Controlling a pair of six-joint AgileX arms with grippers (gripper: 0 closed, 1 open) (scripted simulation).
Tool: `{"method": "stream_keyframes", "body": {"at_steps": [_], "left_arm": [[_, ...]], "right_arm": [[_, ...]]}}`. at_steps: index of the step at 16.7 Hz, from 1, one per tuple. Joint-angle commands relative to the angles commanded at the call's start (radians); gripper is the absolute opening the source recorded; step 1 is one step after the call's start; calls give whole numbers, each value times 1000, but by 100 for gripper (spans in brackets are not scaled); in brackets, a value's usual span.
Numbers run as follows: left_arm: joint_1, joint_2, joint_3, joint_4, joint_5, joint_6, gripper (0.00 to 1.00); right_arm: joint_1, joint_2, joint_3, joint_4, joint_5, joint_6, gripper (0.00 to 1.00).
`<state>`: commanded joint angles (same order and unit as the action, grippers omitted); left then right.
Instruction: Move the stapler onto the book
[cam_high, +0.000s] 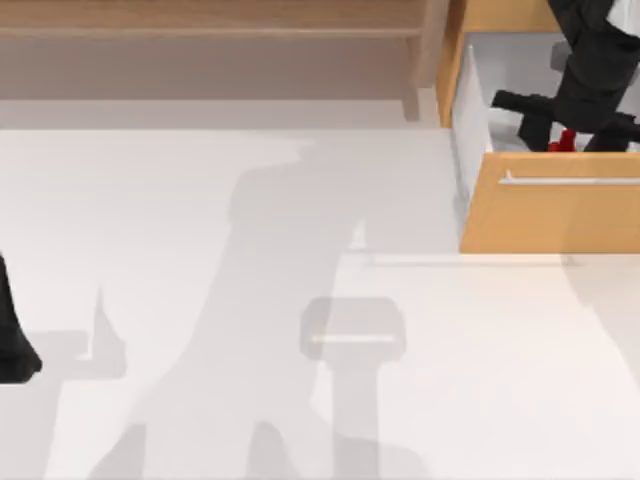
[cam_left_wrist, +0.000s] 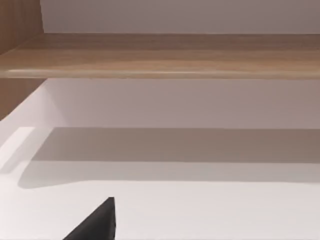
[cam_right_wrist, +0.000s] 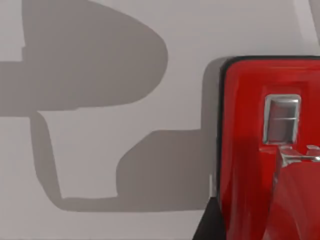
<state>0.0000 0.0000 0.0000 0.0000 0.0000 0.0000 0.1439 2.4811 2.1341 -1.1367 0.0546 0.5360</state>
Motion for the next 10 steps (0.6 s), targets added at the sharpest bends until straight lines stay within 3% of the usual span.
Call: {"method": "stream_keyframes", "body": {"at_steps": [5, 10], "left_arm": [[0, 0, 0, 0, 0, 0, 100], [0, 0, 0, 0, 0, 0, 100]], "right_arm": [[-1, -45, -13, -31, -24, 7, 0], [-19, -194, -50, -67, -122, 3, 0]]}}
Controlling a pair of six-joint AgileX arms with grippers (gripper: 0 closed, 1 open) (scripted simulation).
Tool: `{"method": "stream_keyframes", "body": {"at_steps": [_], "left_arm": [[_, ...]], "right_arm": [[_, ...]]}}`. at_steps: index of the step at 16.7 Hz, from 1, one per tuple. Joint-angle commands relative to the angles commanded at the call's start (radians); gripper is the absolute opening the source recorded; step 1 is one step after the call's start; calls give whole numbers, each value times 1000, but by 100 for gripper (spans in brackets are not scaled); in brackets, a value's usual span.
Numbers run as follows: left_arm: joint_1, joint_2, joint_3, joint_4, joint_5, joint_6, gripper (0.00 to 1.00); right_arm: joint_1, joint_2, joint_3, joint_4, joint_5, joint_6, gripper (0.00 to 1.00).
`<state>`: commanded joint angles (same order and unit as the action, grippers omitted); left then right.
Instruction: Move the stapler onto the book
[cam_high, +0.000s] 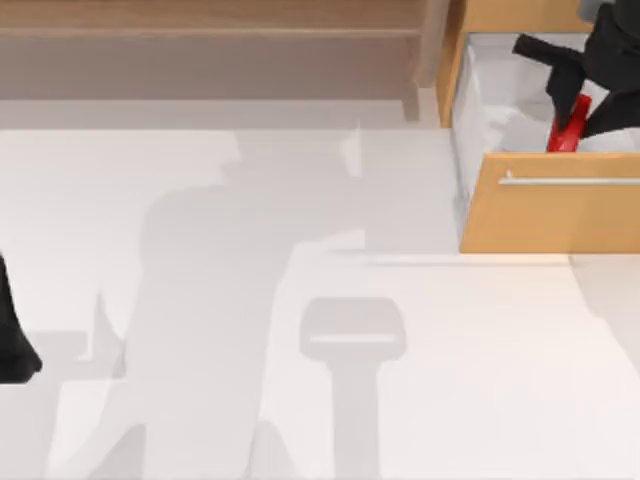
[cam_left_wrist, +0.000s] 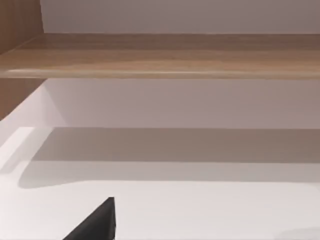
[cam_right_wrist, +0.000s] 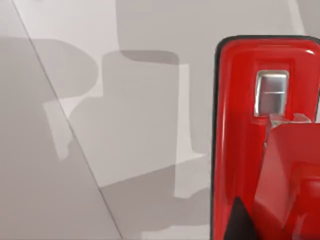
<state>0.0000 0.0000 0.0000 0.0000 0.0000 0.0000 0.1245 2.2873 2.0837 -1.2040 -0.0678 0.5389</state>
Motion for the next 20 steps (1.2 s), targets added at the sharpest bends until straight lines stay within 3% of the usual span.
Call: {"method": "stream_keyframes", "body": {"at_steps": [8, 20], "left_arm": [[0, 0, 0, 0, 0, 0, 100], [0, 0, 0, 0, 0, 0, 100]], "right_arm": [[-151, -207, -4, -18, -102, -157, 0], [-507, -80, -138, 29, -6, -820, 0]]}}
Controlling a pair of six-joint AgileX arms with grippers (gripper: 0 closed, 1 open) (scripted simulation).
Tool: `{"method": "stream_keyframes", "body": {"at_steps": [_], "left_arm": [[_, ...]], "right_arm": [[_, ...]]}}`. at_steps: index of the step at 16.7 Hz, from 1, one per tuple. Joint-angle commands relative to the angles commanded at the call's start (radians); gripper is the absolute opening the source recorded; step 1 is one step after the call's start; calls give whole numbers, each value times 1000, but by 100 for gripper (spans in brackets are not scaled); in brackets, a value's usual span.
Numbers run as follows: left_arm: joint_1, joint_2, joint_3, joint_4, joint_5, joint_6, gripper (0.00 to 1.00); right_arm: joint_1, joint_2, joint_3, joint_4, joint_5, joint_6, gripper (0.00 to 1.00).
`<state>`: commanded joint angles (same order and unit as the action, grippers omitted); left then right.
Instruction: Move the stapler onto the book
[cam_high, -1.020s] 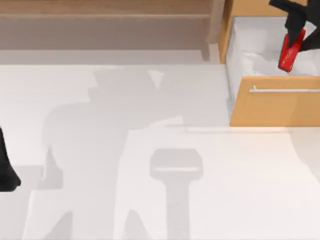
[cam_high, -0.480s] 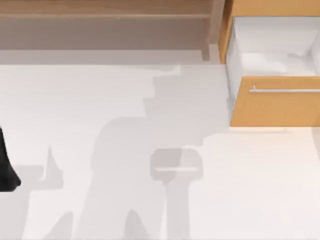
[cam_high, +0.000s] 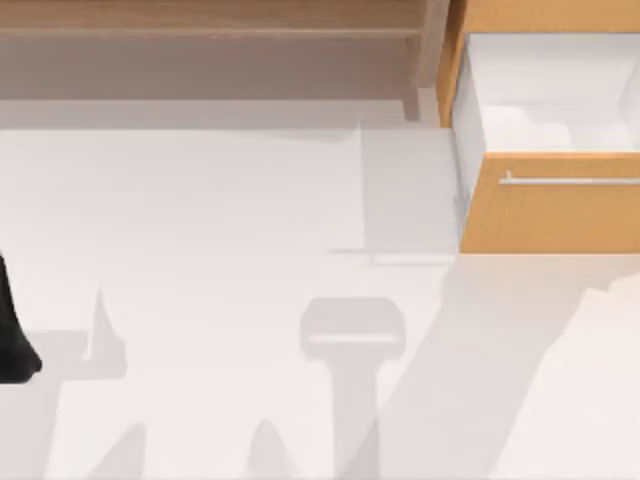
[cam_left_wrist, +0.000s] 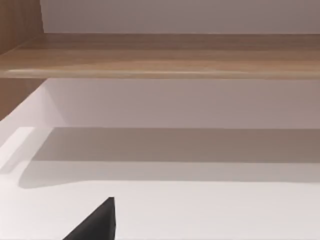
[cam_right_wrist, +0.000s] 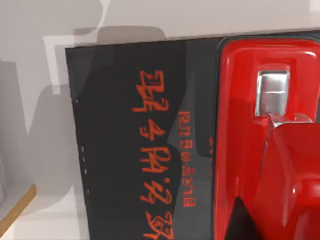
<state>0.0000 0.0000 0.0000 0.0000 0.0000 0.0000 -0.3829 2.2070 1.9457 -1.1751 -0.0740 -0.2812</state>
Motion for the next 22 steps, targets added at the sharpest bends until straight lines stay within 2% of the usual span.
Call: {"method": "stream_keyframes", "body": {"at_steps": [4, 20, 22], "left_arm": [[0, 0, 0, 0, 0, 0, 100], [0, 0, 0, 0, 0, 0, 100], [0, 0, 0, 0, 0, 0, 100]], "right_arm": [[-25, 34, -27, 11, 15, -99, 0], [-21, 60, -102, 113, 16, -95, 0], [-21, 60, -102, 113, 16, -95, 15]]}}
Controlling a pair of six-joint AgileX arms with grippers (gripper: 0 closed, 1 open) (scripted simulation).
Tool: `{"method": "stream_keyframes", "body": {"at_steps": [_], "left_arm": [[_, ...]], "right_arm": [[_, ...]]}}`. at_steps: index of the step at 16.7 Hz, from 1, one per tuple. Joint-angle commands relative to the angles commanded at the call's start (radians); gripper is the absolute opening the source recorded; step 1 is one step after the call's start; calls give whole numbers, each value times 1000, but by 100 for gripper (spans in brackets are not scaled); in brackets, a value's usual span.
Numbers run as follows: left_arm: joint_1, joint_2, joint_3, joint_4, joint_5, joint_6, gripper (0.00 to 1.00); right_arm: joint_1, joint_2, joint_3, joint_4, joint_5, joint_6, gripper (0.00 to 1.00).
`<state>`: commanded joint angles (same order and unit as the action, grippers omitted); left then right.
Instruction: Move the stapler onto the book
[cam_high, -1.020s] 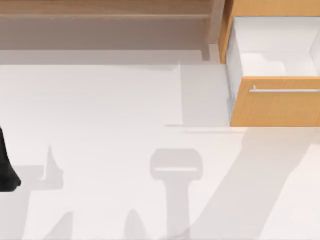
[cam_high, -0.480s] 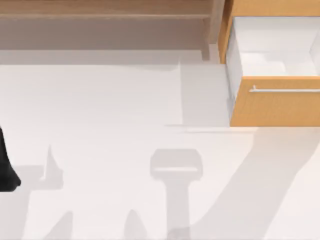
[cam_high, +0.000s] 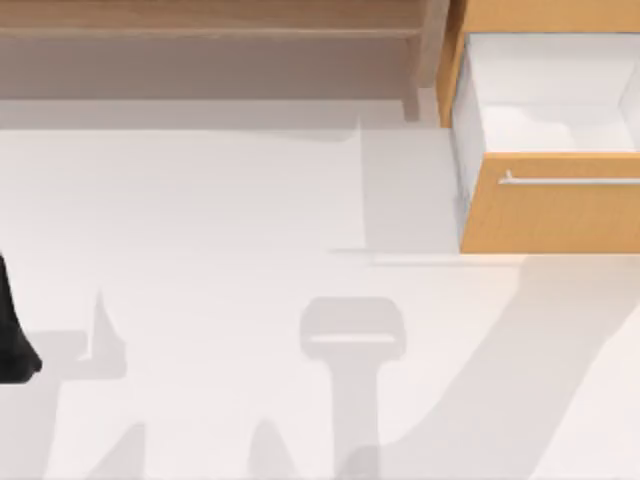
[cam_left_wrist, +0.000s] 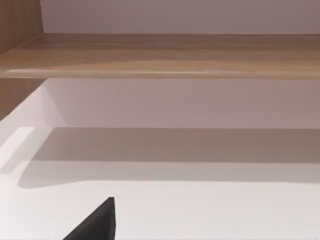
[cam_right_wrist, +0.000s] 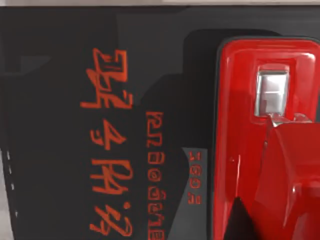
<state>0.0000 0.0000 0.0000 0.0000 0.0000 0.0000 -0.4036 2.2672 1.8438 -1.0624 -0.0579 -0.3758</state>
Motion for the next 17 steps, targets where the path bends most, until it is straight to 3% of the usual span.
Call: {"method": "stream_keyframes", "body": {"at_steps": [11, 17], "left_arm": [[0, 0, 0, 0, 0, 0, 100], [0, 0, 0, 0, 0, 0, 100]], "right_arm": [[0, 0, 0, 0, 0, 0, 98], [0, 0, 0, 0, 0, 0, 100]]}}
